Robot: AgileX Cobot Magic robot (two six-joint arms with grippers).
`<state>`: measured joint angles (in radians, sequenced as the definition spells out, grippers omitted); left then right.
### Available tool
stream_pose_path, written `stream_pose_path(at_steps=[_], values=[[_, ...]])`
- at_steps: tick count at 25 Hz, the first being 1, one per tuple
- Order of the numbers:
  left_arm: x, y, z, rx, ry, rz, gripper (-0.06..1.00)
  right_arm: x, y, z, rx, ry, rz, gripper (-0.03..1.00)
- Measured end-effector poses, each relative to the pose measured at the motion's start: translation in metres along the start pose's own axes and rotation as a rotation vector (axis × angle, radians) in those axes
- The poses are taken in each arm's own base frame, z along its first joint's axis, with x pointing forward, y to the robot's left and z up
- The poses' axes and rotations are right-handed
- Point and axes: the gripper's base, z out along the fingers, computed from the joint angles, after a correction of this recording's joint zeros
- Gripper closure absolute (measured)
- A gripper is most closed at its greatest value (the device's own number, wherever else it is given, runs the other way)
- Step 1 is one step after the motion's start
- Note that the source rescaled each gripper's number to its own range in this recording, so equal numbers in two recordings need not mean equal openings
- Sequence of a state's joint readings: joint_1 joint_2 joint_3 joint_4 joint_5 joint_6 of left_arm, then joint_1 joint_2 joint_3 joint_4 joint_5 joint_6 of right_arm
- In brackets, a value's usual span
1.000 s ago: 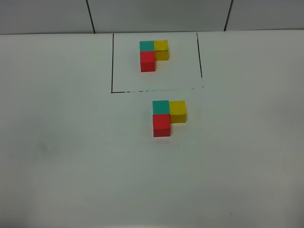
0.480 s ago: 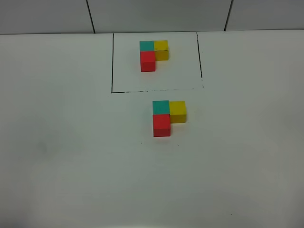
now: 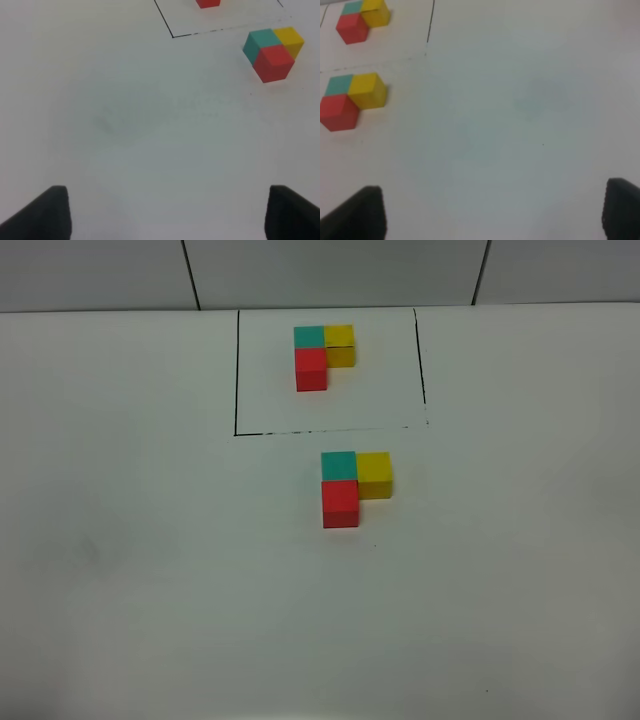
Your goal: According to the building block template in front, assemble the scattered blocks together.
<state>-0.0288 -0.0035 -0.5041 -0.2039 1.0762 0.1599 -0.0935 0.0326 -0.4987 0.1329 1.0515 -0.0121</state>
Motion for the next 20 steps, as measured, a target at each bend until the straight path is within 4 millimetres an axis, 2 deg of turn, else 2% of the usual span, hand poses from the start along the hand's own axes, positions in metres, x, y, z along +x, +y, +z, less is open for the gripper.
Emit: stream_pose_path(at_steps=[20], values=[[0.0000, 0.0000, 0.0000, 0.000, 0.000, 0.000, 0.15, 0.0015, 0.0002, -0.0027, -0.020, -0.016, -0.012, 0.15]])
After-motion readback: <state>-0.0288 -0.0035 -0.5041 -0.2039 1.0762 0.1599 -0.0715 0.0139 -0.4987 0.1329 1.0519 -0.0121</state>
